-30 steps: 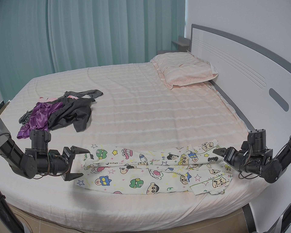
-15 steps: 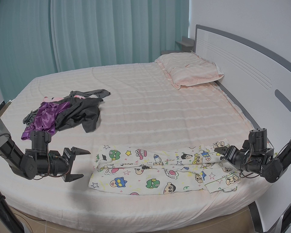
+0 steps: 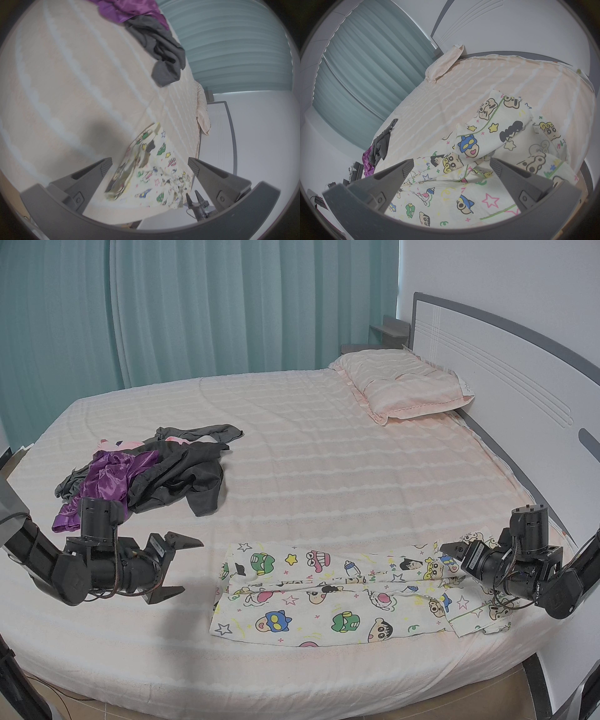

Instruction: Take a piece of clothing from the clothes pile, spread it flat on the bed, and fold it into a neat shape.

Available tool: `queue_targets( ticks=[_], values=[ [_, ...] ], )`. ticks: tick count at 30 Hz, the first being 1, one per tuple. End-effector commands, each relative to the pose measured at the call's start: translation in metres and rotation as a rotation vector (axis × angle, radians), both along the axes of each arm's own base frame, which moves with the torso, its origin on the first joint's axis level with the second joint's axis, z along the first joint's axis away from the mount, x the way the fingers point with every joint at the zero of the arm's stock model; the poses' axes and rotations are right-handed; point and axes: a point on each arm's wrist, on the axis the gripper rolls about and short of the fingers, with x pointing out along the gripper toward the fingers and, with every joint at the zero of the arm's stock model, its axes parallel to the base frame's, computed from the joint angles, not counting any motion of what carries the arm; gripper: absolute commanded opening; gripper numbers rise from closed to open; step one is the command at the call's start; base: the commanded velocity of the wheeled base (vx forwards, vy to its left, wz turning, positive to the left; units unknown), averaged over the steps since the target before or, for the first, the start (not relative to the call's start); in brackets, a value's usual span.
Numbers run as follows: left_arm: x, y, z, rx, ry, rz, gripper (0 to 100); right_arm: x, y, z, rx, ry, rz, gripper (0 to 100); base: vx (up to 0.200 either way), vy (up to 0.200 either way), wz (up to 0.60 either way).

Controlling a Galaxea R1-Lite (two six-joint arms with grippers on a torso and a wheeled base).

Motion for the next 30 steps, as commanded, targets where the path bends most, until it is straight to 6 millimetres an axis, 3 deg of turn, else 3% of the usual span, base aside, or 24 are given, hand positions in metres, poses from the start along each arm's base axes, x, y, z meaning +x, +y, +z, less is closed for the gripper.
queue_targets(
  ticks=[1, 5, 10, 19, 30],
  values=[
    [0.022, -0.039, 0.002, 0.043, -0.046, -0.05, 100, -0.003, 0.006, 0.0, -0.001, 0.001, 0.019, 100, 0.0, 0.0, 0.0],
    [0.028, -0.063, 0.005, 0.041, -0.053, -0.115, 100, -0.008, 0.015, -0.002, -0.005, 0.012, 0.055, 100, 0.0, 0.0, 0.0],
    [0.041, -0.085, -0.009, 0.067, -0.015, -0.162, 100, -0.011, 0.02, -0.002, -0.006, 0.014, 0.071, 100, 0.0, 0.0, 0.0],
    [0.047, -0.086, -0.025, 0.155, -0.038, -0.228, 100, -0.013, 0.019, 0.004, -0.001, -0.011, 0.071, 100, 0.0, 0.0, 0.0],
    [0.058, -0.078, -0.016, 0.172, -0.087, -0.173, 100, -0.014, 0.023, 0.003, -0.001, -0.006, 0.084, 100, 0.0, 0.0, 0.0]
  ],
)
